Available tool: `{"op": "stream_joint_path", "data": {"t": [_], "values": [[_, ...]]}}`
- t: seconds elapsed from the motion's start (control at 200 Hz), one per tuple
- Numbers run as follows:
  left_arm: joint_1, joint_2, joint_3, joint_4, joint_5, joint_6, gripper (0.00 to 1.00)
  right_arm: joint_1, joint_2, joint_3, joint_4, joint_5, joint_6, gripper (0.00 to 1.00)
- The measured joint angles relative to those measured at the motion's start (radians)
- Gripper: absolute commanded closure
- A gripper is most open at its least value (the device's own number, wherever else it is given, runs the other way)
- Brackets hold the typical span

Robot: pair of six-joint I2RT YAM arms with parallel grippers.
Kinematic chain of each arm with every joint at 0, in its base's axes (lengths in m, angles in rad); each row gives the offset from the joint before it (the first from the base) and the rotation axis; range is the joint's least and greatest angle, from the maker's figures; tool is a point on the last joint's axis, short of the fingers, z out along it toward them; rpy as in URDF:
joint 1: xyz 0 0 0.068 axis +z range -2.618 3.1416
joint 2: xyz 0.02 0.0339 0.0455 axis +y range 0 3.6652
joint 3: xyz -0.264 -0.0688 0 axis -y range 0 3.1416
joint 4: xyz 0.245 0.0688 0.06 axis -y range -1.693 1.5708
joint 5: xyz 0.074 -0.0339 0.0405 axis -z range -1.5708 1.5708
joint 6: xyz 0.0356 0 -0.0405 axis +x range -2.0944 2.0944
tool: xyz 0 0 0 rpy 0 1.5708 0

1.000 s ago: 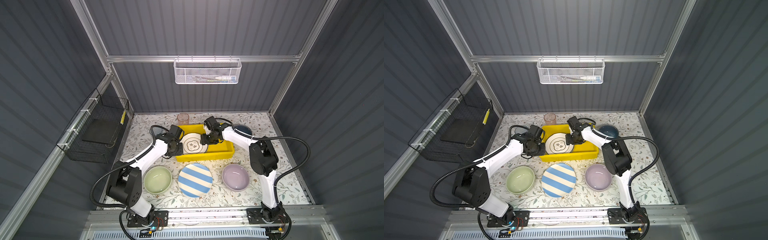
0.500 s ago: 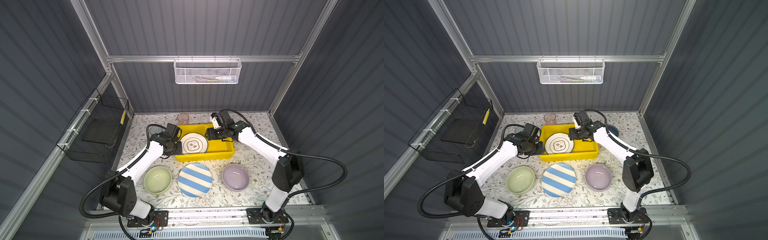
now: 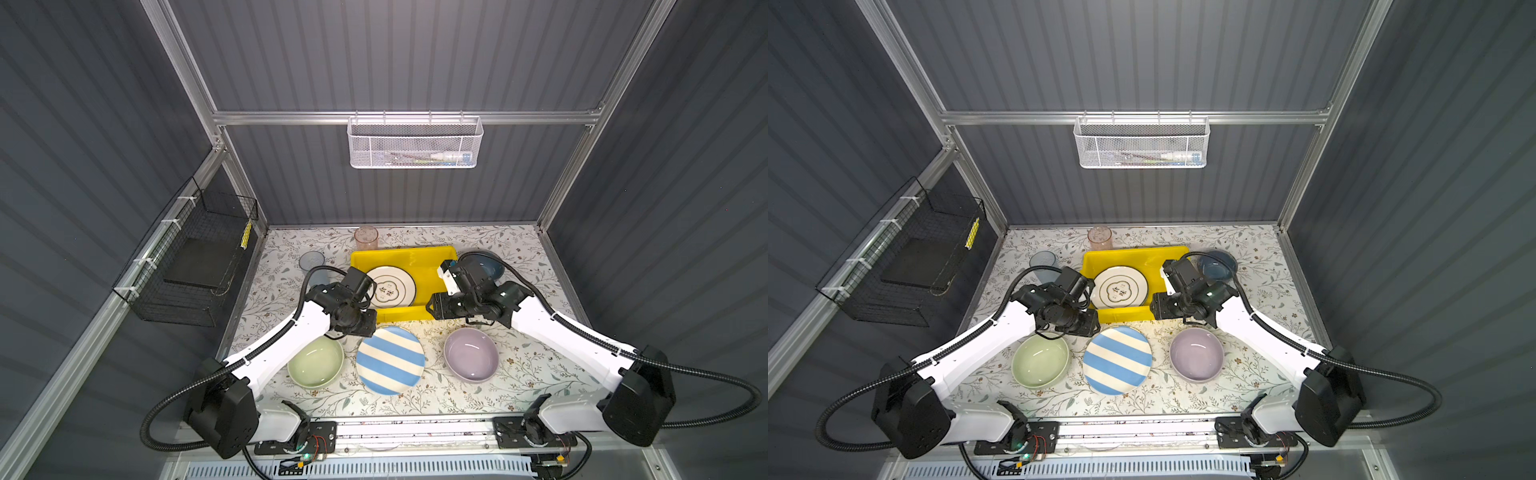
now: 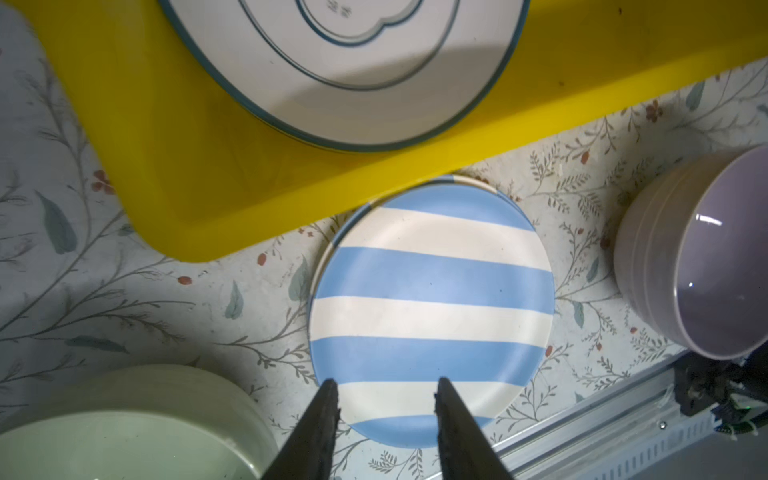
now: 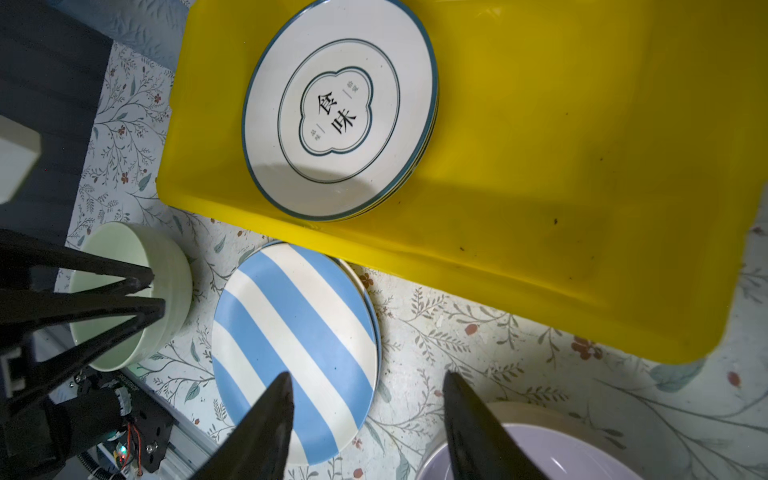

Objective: Place the mixed dishes into the plastic bin
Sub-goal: 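Move both grippers to the rims of the blue-and-white striped plate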

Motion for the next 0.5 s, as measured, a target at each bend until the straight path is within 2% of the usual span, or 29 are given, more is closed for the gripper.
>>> {"op": "stream_joint_path", "data": {"t": [0.22, 0.495], "values": [[-0.034, 0.0, -0.068, -0.008, -0.036, -0.022, 0.63, 0.069, -0.03, -0.08, 0.005, 0.01, 0.052, 0.44], [-0.081, -0.013, -0.163, 0.021, -0.109, -0.115, 0.65, 0.15, -0.029, -0.148, 0.026, 0.028, 0.117, 0.44]]}}
